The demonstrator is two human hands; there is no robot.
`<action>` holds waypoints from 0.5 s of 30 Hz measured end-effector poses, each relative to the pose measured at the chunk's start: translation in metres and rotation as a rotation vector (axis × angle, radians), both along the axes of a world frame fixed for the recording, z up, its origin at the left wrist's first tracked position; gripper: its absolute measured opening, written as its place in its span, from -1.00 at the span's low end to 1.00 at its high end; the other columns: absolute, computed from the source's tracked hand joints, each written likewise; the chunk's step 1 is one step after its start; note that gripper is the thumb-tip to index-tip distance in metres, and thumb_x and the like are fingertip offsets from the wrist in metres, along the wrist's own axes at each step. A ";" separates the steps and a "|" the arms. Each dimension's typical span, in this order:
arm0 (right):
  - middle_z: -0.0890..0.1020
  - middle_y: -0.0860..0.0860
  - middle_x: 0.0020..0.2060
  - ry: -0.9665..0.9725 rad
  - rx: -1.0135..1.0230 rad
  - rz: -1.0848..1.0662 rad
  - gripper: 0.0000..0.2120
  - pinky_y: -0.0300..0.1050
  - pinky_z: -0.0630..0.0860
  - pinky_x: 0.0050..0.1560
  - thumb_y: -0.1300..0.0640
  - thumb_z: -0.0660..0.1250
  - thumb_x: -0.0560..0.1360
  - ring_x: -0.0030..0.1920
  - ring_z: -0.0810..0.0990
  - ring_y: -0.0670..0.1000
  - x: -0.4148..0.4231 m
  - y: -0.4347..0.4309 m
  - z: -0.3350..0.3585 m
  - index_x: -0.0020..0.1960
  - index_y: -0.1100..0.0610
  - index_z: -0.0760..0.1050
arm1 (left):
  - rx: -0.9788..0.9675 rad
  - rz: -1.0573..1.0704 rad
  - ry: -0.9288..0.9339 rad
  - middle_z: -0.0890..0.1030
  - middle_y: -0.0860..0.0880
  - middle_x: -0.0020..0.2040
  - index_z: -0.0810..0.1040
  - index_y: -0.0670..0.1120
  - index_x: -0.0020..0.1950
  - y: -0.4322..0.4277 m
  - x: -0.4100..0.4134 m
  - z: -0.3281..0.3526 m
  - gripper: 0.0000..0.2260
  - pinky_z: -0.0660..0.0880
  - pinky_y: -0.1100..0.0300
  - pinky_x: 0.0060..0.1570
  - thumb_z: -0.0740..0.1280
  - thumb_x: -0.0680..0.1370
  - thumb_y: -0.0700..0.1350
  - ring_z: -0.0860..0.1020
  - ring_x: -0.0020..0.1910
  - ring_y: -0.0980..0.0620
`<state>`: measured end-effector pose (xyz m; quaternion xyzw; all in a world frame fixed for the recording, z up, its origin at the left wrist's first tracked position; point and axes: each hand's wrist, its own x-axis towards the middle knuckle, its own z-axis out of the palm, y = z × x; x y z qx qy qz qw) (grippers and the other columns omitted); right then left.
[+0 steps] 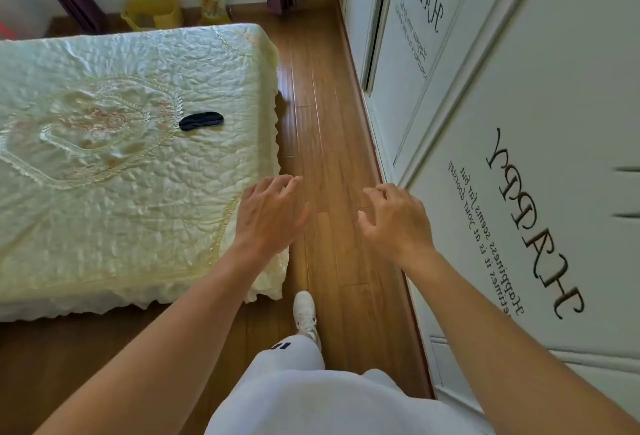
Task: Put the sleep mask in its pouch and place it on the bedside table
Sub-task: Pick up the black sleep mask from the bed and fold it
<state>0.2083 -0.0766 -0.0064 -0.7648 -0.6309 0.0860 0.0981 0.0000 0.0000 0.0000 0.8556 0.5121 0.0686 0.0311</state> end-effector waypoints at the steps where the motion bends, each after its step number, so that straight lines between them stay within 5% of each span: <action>1: 0.62 0.16 0.28 0.015 0.004 0.004 -0.56 0.18 0.45 0.32 -0.02 0.32 0.55 0.30 0.56 0.18 0.004 0.009 -0.002 0.36 0.14 0.52 | -0.018 -0.014 -0.010 0.58 -0.05 0.31 0.45 -0.03 0.37 0.009 0.003 0.000 -0.56 0.46 -0.09 0.23 0.25 0.54 0.12 0.53 0.26 -0.12; 15: 0.62 0.13 0.28 -0.041 -0.016 0.010 -0.58 0.16 0.49 0.28 -0.03 0.31 0.56 0.27 0.58 0.17 0.044 0.247 -0.002 0.36 0.11 0.52 | -0.020 0.016 -0.042 0.58 -0.01 0.32 0.44 -0.02 0.39 0.247 0.047 -0.015 -0.55 0.42 -0.07 0.27 0.22 0.55 0.12 0.50 0.29 -0.10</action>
